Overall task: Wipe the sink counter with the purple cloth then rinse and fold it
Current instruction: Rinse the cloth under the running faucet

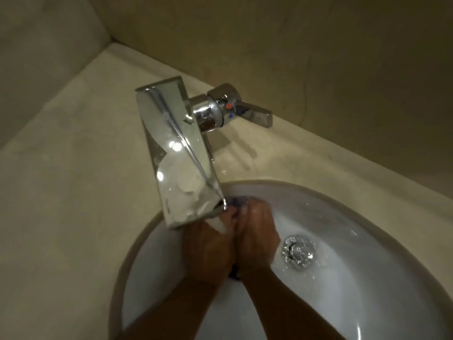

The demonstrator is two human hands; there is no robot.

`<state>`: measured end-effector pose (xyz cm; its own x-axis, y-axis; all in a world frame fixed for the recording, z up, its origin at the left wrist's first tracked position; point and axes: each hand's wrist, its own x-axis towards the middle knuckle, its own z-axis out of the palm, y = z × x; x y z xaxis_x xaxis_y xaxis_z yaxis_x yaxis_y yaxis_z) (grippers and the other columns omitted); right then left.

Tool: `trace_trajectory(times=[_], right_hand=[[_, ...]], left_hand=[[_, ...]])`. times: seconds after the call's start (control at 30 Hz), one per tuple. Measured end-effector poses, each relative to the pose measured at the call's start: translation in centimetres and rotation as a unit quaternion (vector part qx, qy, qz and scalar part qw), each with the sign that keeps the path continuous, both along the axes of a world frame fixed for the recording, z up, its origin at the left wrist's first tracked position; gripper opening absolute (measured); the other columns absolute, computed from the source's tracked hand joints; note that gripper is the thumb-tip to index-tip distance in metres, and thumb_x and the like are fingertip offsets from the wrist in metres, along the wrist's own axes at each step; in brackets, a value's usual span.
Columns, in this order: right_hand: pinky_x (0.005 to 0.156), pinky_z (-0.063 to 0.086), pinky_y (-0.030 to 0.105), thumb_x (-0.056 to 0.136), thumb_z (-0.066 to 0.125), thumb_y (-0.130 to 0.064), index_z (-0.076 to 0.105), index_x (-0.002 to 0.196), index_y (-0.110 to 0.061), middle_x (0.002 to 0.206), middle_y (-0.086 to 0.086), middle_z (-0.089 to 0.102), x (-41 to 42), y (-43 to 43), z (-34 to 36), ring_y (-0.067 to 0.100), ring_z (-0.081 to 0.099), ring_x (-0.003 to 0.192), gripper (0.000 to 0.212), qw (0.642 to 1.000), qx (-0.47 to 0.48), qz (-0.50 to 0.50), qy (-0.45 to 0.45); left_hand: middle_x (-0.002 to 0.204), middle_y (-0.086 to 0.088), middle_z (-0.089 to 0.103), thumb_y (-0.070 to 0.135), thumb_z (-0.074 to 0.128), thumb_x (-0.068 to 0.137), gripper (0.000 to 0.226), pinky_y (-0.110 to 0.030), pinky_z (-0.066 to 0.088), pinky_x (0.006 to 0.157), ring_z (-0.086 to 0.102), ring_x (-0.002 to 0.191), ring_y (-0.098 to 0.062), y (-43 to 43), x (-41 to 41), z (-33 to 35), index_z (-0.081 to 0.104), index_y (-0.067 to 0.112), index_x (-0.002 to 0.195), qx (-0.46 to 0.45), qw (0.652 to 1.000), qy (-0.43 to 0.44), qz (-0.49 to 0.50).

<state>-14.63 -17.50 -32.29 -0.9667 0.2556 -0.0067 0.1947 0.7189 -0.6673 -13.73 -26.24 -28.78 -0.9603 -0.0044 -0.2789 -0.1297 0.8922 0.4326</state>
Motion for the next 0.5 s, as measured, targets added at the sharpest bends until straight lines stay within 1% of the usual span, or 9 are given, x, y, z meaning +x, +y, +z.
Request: trace_trajectory(times=[0.07,0.13,0.17,0.23,0.27,0.37,0.4,0.43,0.5], right_hand=[[0.068,0.045,0.031,0.093,0.031,-0.035,0.056,0.099,-0.016,0.098,0.005,0.058,-0.4,0.0,0.3,0.028,0.06,0.088,0.031,1.0,-0.011,0.006,-0.005],[0.072,0.042,0.034,0.1,0.034,-0.038,0.057,0.093,-0.021,0.094,-0.002,0.055,-0.3,-0.2,1.5,0.023,0.057,0.088,0.029,0.995,-0.094,-0.039,0.013],[0.071,0.043,0.035,0.1,0.035,-0.038,0.056,0.087,-0.024,0.089,-0.001,0.055,-0.1,-0.2,2.4,0.021,0.055,0.082,0.029,0.983,-0.156,-0.075,0.056],[0.066,0.045,0.031,0.099,0.04,-0.041,0.053,0.08,-0.032,0.084,0.002,0.054,0.6,0.0,3.7,0.013,0.054,0.074,0.025,0.95,-0.253,-0.147,0.107],[0.065,0.044,0.028,0.098,0.045,-0.04,0.052,0.078,-0.036,0.084,0.003,0.054,1.1,0.1,3.5,0.006,0.053,0.073,0.022,0.943,-0.277,-0.158,0.1],[0.065,0.037,0.026,0.093,0.055,-0.032,0.049,0.071,-0.023,0.08,0.004,0.05,3.1,-0.7,1.1,0.003,0.047,0.073,0.024,0.96,-0.231,-0.137,0.075],[0.066,0.035,0.024,0.089,0.054,-0.034,0.048,0.071,-0.017,0.081,0.001,0.048,3.6,-1.1,0.5,0.007,0.045,0.073,0.026,0.96,-0.227,-0.139,0.083],[0.068,0.035,0.024,0.085,0.052,-0.037,0.05,0.075,-0.016,0.083,-0.002,0.048,3.9,-1.6,0.2,0.01,0.043,0.075,0.023,0.962,-0.214,-0.147,0.089],[0.075,0.037,0.025,0.082,0.05,-0.043,0.059,0.096,-0.018,0.094,-0.008,0.051,3.7,-2.6,-0.3,0.01,0.044,0.085,0.029,0.971,-0.165,-0.158,0.076]], left_hand=[[0.116,-0.002,0.065,0.04,0.044,0.085,0.043,-0.042,0.055,0.09,0.064,0.105,-0.024,0.2,-0.4,0.8,0.067,0.019,0.116,0.06,0.996,0.055,0.033],[0.113,0.003,0.064,0.046,0.04,0.088,0.043,-0.024,0.046,0.094,0.061,0.104,-0.018,0.8,-0.1,2.8,0.064,0.02,0.113,0.095,0.99,0.093,0.047],[0.107,0.001,0.065,0.044,0.037,0.091,0.041,-0.02,0.041,0.094,0.06,0.1,-0.019,1.2,0.2,4.1,0.064,0.02,0.108,0.108,0.988,0.11,0.025],[0.093,0.0,0.066,0.037,0.037,0.092,0.032,-0.031,0.038,0.091,0.057,0.093,-0.019,1.5,1.0,5.6,0.064,0.022,0.098,0.121,0.978,0.169,-0.008],[0.088,0.001,0.065,0.037,0.04,0.091,0.027,-0.033,0.036,0.09,0.056,0.09,-0.018,1.3,1.0,5.9,0.063,0.023,0.092,0.112,0.976,0.188,-0.013],[0.079,0.003,0.064,0.035,0.045,0.093,0.03,-0.033,0.04,0.088,0.057,0.084,-0.017,0.4,1.3,3.6,0.068,0.021,0.078,0.046,0.975,0.216,-0.031],[0.078,0.004,0.065,0.033,0.047,0.094,0.029,-0.035,0.045,0.087,0.059,0.083,-0.016,-0.1,1.3,2.6,0.068,0.02,0.078,0.069,0.973,0.22,-0.024],[0.081,0.003,0.068,0.031,0.048,0.095,0.025,-0.036,0.05,0.086,0.063,0.083,-0.016,-0.6,1.2,2.1,0.068,0.021,0.084,0.093,0.969,0.227,-0.024],[0.082,-0.003,0.071,0.03,0.048,0.097,0.018,-0.037,0.056,0.08,0.069,0.078,-0.022,-1.3,0.7,1.4,0.062,0.018,0.098,0.053,0.97,0.229,-0.054]])
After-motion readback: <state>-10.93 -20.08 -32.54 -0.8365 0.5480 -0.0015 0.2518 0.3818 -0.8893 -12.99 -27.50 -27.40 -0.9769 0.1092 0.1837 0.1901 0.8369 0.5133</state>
